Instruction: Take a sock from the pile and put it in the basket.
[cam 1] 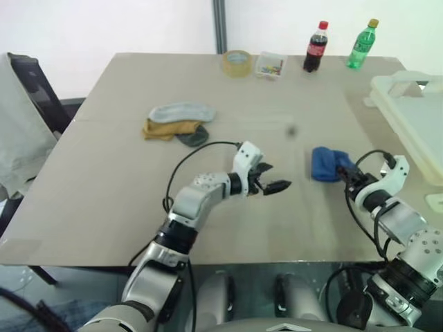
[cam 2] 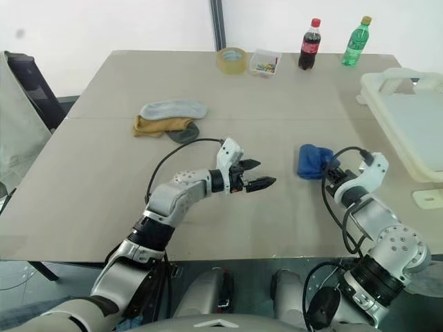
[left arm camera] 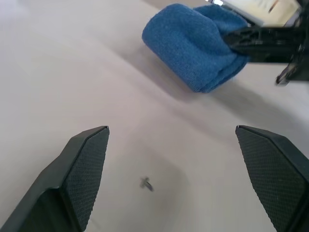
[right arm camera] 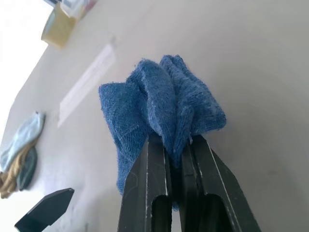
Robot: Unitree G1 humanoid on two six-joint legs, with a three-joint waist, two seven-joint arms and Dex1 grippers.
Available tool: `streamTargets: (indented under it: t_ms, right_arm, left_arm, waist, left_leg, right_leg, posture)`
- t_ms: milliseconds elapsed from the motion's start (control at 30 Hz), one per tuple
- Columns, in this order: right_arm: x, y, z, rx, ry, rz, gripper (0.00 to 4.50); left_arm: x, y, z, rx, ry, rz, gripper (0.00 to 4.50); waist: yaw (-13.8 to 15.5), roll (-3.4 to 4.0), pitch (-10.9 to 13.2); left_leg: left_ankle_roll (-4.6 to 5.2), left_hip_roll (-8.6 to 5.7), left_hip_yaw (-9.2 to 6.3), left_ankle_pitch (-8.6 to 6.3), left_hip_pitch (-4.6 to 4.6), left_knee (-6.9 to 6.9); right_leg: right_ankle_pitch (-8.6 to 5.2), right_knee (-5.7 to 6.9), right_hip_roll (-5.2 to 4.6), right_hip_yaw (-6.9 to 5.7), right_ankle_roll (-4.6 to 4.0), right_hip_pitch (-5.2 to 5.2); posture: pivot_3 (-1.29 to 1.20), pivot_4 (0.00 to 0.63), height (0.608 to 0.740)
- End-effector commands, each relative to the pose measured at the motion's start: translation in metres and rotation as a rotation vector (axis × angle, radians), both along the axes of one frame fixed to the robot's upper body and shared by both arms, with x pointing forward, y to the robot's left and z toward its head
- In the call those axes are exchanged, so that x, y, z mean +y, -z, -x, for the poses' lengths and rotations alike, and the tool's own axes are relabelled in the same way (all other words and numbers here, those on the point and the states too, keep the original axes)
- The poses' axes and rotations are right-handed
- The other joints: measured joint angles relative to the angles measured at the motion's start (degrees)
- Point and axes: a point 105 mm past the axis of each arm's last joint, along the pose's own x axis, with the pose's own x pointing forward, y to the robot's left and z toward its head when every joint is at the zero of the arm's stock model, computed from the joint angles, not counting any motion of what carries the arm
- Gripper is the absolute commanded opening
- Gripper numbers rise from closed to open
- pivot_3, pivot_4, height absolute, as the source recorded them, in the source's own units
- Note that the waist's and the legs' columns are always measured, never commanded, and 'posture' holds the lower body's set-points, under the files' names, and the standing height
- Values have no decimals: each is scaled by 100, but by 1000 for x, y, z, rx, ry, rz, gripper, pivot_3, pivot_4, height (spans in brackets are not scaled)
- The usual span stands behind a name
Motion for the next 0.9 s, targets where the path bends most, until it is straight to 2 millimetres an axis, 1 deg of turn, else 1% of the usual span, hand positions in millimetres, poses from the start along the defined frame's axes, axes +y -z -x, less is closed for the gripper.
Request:
streamTargets:
  t_ms: [33,133,200,267,367,500,600,667,700,800,867,900]
  right_arm:
    - [-10,-29,1,-84,34,9,53]
    - [-14,-39,0,-97,35,11,53]
    - [-24,-44,0,-76,33,32,53]
    - [-36,-54,-1,-70,19,38,53]
    - [-77,-80,1,-90,94,84,53]
    - [-123,-107,1,-88,220,68,53]
    - [-166,-123,1,-45,411,32,53]
    - [-190,-128,1,-16,518,-1,53]
    - [-199,-130,0,-9,546,-16,53]
    - [-214,-127,-6,1,575,-81,53]
    - [-224,-117,-10,26,608,-126,53]
    - [-225,-113,-13,34,609,-152,53]
  left_arm:
    - [-10,-23,15,-267,102,30,4500]
    - [-10,-23,15,-298,108,61,4500]
    - [-12,-24,15,-314,117,76,4500]
    - [-14,-28,17,-323,130,109,4500]
    - [-21,-45,20,-347,151,194,4500]
    - [-27,-61,26,-344,189,279,4500]
    - [-31,-69,27,-352,213,307,4500]
    - [-32,-76,29,-347,225,340,4500]
    - [-33,-80,30,-346,232,358,4500]
    - [-36,-89,33,-358,254,381,4500]
    - [-37,-90,34,-359,260,386,4500]
    - [-38,-90,34,-360,260,386,4500]
  waist:
    - [3,2,0]
    - [40,5,0]
    - [42,6,0]
    - [43,7,1]
    - [55,10,4]
    - [41,13,6]
    - [4,17,6]
    - [0,20,5]
    - [0,19,5]
    - [0,18,5]
    - [-1,17,6]
    - [-3,17,6]
  left_leg:
    - [0,1,2,0,-2,-1]
    - [1,2,2,0,-3,0]
    - [2,1,3,0,-4,0]
    - [4,-2,6,-1,-6,1]
    - [8,-3,7,-1,-10,3]
    - [13,-6,7,-4,-11,2]
    - [13,-2,14,-3,-8,1]
    - [13,-3,18,-3,-5,2]
    - [13,-4,17,-3,-6,2]
    - [14,-4,19,-3,-8,2]
    - [14,-4,22,-4,-8,2]
    - [15,-5,23,-4,-8,2]
  right_leg:
    - [0,0,-1,1,0,-2]
    - [0,0,-1,0,0,-4]
    - [0,0,-1,0,1,-3]
    - [0,-1,-3,2,1,-3]
    - [0,-3,-6,3,2,-4]
    - [0,-8,-6,2,3,-3]
    - [0,-6,0,9,3,-4]
    - [0,-4,0,15,4,-4]
    - [0,-4,0,14,4,-4]
    - [0,-9,0,18,4,-4]
    - [0,-12,0,22,5,-4]
    - [0,-13,0,22,5,-3]
  posture:
    - [0,150,740]
    - [0,150,740]
    - [0,150,740]
    - [0,150,740]
    - [0,150,740]
    - [0,150,740]
    - [0,150,740]
    - [0,150,740]
    - [0,150,740]
    - [0,150,740]
    - [0,150,740]
    - [0,150,740]
